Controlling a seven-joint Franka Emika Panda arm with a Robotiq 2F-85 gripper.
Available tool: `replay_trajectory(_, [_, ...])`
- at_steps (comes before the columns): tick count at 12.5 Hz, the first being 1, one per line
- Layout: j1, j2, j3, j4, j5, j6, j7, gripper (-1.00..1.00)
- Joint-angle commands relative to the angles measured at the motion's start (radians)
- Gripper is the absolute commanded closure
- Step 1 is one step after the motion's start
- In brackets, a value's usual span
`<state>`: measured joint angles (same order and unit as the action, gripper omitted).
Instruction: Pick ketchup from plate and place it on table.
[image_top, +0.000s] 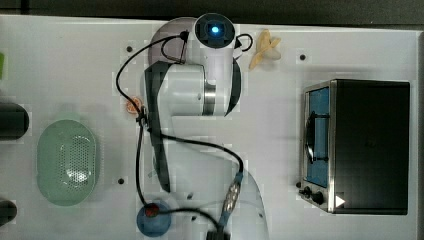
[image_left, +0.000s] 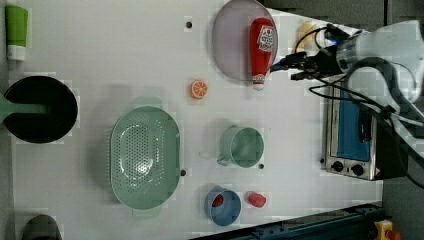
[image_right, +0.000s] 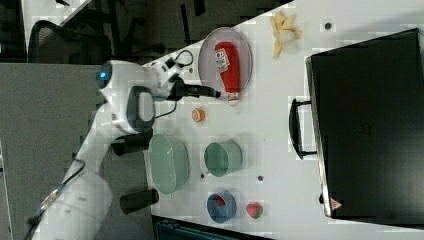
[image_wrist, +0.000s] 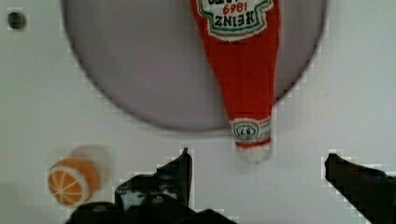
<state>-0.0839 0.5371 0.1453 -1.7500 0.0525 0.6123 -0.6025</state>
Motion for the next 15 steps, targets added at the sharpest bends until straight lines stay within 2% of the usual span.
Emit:
replay_trajectory(1, [0.002,0.067,0.005,0.062,-0.007,0.052,-0.088,-1.0])
replay_trajectory(3, [0.01,0.126,0.005,0.09,-0.014,0.133,-0.088,-1.0])
replay_trajectory(8, [0.017,0.256,0.004,0.137,-0.112,0.335,-0.089,-1.0])
replay_trajectory(13, [0.023,0.31,0.002,0.139,-0.133,0.43,-0.088,-1.0])
replay_trajectory(14, [0.023,0.31,0.001,0.139,-0.135,0.43,-0.088,-0.91])
replay_trajectory(15, [0.023,0.31,-0.001,0.139,-0.138,0.43,-0.088,-0.68])
